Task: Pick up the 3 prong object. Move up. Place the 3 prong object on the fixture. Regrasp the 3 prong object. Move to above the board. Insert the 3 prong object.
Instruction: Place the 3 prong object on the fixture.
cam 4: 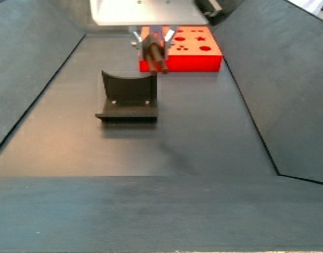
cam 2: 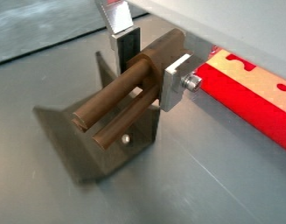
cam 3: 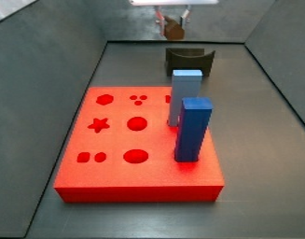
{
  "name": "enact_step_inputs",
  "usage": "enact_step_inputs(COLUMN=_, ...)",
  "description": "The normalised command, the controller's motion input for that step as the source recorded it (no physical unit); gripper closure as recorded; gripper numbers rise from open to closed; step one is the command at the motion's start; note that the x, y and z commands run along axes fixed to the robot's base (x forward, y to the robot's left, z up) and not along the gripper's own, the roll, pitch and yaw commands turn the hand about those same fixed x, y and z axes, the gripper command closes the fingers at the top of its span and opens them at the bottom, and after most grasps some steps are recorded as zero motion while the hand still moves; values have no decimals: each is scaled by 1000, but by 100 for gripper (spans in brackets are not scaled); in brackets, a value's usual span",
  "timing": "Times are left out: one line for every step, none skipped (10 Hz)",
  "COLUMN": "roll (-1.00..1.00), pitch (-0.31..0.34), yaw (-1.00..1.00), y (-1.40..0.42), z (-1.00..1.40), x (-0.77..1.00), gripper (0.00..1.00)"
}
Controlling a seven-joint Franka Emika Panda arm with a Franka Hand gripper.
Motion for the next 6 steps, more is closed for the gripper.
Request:
enact_step_inputs(roll=5, pitch=106, yaw=-338, y=-108, z=-60, x=579, gripper=100)
enact_step_inputs(roll=13, pitch=118, yaw=-220, y=-64, z=-36, x=474, gripper=100)
enact_step_inputs(roll=20, pitch=131, yaw=-143, y=-39, z=-25, x=382, gripper=100)
enact_step_inputs(roll=24, pitch=139, yaw=-88, y=-21, z=-14, x=275, gripper=100)
enact_step_inputs(roll=23, pitch=141, yaw=-63, y=-7, z=-16, x=199, gripper=100)
enact_step_inputs(roll=-1000, pitch=-49, yaw=-66, y=353, z=1000, x=266, gripper=100)
